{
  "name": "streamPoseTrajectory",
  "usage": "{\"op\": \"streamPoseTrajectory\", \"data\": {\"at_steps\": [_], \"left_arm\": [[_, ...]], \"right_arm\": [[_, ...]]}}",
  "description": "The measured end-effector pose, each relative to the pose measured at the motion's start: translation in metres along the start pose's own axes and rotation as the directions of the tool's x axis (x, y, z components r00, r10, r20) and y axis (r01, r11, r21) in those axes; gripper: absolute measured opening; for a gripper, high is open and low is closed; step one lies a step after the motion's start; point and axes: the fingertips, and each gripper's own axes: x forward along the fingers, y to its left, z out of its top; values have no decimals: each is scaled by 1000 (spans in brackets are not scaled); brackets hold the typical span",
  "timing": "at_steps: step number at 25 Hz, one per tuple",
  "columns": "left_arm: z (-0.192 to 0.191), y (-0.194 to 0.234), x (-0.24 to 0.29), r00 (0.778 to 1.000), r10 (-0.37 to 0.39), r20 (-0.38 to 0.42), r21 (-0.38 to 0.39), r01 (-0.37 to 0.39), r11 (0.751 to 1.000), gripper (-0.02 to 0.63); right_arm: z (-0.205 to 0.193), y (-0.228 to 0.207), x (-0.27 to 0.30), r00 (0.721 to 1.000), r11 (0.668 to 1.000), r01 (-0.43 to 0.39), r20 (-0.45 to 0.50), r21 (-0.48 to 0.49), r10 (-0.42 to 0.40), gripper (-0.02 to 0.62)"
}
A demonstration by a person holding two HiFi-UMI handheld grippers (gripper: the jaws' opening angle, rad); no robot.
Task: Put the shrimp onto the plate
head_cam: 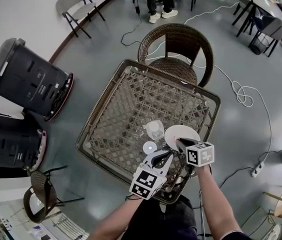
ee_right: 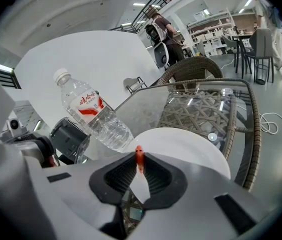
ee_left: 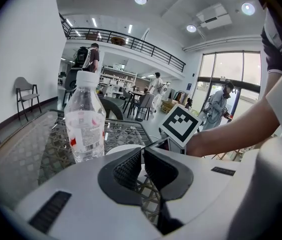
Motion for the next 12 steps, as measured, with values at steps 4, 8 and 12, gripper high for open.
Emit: {"op": "streamPoseTrajectory", "data": {"at_steps": [4, 8, 12], "left_arm": [[-2, 5, -1, 1000, 4, 4, -3, -4, 1000, 29], [-7, 3, -1, 1000, 0, -9, -12, 0, 1000, 29], [-10, 3, 0, 1000, -1, -12, -7, 1, 1000, 29]], "right_arm": [[1, -1, 3, 1000, 1000, 2, -3, -4, -2, 46], [-2, -5, 2, 998, 998, 44, -31, -43, -46, 48], [-4, -5, 4, 995, 991, 79, -48, -103, -85, 48]]}}
